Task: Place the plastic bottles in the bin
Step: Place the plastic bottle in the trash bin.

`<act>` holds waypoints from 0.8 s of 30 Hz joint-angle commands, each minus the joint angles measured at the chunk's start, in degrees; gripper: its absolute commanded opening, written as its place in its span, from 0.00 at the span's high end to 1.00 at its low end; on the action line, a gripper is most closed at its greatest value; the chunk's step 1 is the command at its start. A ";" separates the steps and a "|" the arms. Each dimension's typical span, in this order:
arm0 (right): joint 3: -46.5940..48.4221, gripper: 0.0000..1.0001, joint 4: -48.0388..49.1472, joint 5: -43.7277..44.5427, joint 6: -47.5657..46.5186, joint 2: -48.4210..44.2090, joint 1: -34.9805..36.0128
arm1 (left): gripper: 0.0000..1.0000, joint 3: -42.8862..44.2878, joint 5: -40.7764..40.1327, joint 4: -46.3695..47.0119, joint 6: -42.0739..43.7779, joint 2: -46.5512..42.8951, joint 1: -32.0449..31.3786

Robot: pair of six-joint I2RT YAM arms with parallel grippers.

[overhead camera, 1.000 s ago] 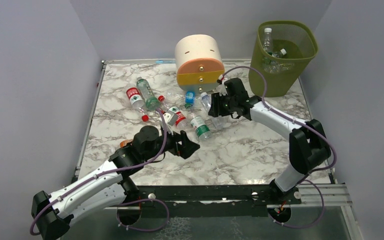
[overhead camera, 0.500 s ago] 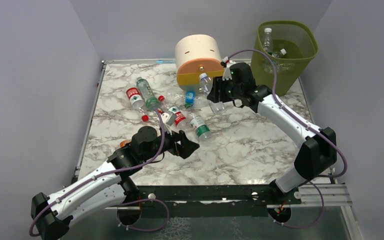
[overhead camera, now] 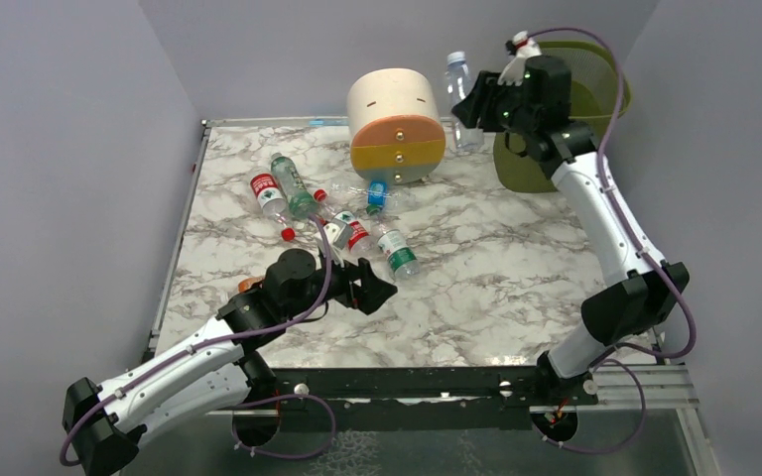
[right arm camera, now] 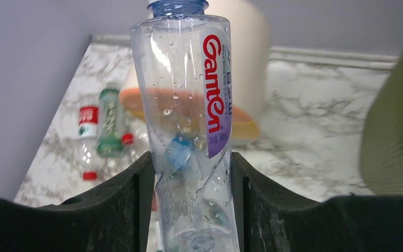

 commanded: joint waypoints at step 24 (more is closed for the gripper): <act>24.58 0.57 5.73 -10.02 11.68 18.27 -31.65 | 0.01 3.15 0.47 3.10 -1.78 3.09 0.05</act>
